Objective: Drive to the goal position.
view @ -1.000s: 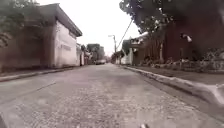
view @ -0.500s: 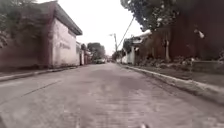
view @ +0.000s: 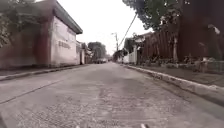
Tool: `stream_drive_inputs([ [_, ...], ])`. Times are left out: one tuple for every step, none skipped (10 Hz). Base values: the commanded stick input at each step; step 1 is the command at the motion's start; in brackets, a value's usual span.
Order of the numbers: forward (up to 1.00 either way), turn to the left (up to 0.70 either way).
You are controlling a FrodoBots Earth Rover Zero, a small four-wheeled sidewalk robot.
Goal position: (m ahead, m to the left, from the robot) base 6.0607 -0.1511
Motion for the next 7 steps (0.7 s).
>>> stream_drive_inputs([
  [1.0, 0.0],
  [1.0, 0.0],
  [1.0, 0.0],
  [1.0, 0.0],
  [1.0, -0.06],
  [1.0, -0.27],
  [1.0, -0.27],
])
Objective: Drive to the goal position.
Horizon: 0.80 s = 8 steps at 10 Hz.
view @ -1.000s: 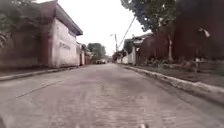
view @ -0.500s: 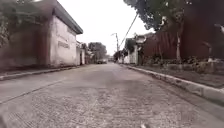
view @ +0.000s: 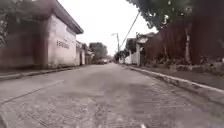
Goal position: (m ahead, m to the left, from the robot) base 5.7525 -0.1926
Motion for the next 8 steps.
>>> stream_drive_inputs([
  [1.0, -0.11],
  [1.0, 0.0],
  [1.0, 0.0],
  [1.0, 0.0],
  [1.0, 0.0],
  [1.0, 0.0],
  [1.0, 0.0],
  [1.0, 0.0],
])
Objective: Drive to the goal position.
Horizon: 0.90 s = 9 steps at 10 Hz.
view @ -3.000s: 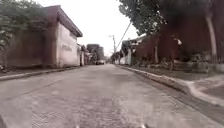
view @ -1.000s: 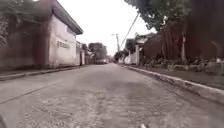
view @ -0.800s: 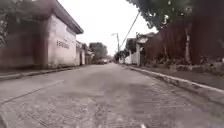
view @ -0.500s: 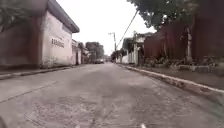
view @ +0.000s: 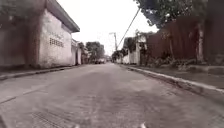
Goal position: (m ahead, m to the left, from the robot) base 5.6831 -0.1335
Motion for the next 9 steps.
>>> stream_drive_inputs([
  [1.0, 0.0],
  [1.0, 0.0],
  [1.0, 0.0],
  [1.0, 0.0],
  [1.0, 0.0],
  [1.0, 0.0],
  [1.0, -0.23],
  [1.0, -0.27],
  [1.0, -0.27],
])
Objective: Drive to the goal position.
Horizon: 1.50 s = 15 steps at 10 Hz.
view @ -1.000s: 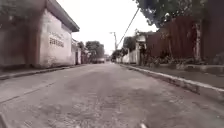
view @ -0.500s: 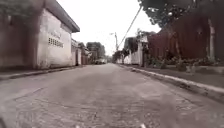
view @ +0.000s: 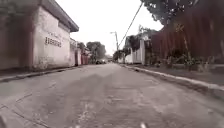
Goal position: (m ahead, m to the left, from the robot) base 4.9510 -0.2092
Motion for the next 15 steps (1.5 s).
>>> stream_drive_inputs([
  [1.0, -0.27],
  [1.0, -0.27],
  [1.0, -0.2],
  [1.0, -0.11],
  [1.0, -0.02],
  [1.0, 0.0],
  [1.0, 0.0],
  [1.0, 0.0],
  [1.0, 0.0],
  [1.0, 0.0],
  [1.0, 0.0],
  [1.0, 0.0],
  [1.0, 0.0],
  [1.0, 0.0],
  [1.0, 0.0],
])
